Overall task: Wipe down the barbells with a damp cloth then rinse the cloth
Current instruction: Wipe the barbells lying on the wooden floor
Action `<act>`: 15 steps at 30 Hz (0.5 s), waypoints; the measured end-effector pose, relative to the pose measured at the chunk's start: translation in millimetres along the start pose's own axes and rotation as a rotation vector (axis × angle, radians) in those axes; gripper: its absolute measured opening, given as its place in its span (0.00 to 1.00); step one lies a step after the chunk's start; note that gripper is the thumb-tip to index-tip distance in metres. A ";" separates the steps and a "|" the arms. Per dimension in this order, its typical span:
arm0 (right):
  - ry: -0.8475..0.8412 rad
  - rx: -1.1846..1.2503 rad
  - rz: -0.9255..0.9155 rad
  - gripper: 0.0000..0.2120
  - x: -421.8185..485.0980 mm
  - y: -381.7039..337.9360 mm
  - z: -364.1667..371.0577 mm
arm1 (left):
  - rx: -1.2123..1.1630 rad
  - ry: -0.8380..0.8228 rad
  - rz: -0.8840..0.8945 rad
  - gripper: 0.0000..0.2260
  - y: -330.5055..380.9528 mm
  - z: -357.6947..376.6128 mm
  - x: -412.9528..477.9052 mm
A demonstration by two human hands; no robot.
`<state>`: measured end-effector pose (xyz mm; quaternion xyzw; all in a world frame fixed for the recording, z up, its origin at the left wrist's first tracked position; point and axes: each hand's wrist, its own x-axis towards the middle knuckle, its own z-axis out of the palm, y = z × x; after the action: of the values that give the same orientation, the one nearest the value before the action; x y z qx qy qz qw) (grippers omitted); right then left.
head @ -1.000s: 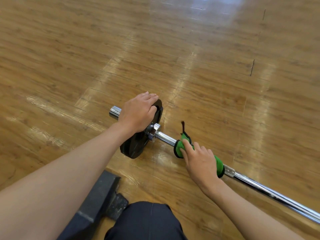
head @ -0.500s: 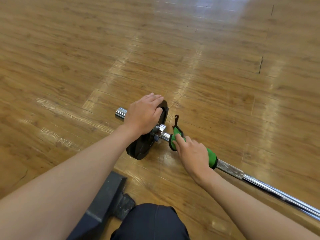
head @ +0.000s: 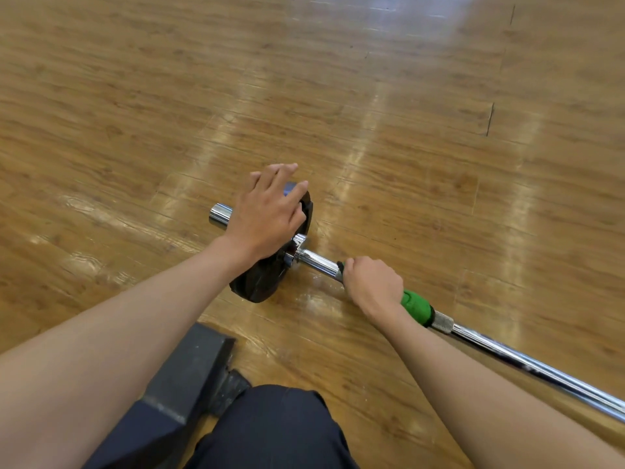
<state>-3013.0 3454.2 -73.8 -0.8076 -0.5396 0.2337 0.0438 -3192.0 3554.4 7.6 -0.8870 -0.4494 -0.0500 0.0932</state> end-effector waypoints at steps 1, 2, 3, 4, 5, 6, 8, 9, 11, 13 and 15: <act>0.074 -0.006 -0.013 0.20 -2.5 -1.6 1.7 | 0.032 0.025 0.068 0.21 7.0 -0.8 -0.4; 0.140 -0.023 -0.037 0.20 -6.8 -0.7 3.4 | 0.029 0.026 0.158 0.21 18.3 -1.7 -0.9; 0.186 -0.043 -0.070 0.19 -10.4 2.2 7.6 | -0.016 -0.018 0.255 0.22 34.0 -0.6 -2.7; 0.223 -0.061 -0.102 0.18 -13.7 5.3 11.4 | -0.079 -0.115 0.323 0.23 52.5 3.6 -6.3; 0.239 -0.081 -0.118 0.16 -16.1 7.5 14.4 | -0.131 -0.257 0.340 0.26 70.5 10.0 -10.6; 0.244 -0.095 -0.141 0.15 -18.3 8.8 16.7 | -0.162 -0.410 0.311 0.30 84.9 18.2 -15.3; 0.283 -0.140 -0.214 0.13 -21.9 12.6 21.8 | -0.151 -0.586 0.205 0.37 94.0 41.4 -25.3; 0.328 -0.152 -0.252 0.11 -25.3 17.3 25.9 | -0.122 -0.583 0.195 0.38 92.4 50.3 -28.7; 0.399 -0.159 -0.329 0.10 -36.6 30.3 31.9 | -0.101 -0.495 0.221 0.37 85.3 61.6 -33.2; 0.421 -0.190 -0.367 0.09 -48.1 47.8 34.7 | -0.134 -0.463 0.235 0.31 81.9 66.9 -38.2; 0.445 -0.204 -0.350 0.10 -62.3 61.9 34.3 | -0.140 -0.443 0.234 0.22 83.5 70.1 -43.2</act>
<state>-2994.1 3366.9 -103.6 -0.7338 -0.6687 -0.0155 0.1190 -3149.9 3486.8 -78.5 -0.9266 -0.3486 0.1257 -0.0638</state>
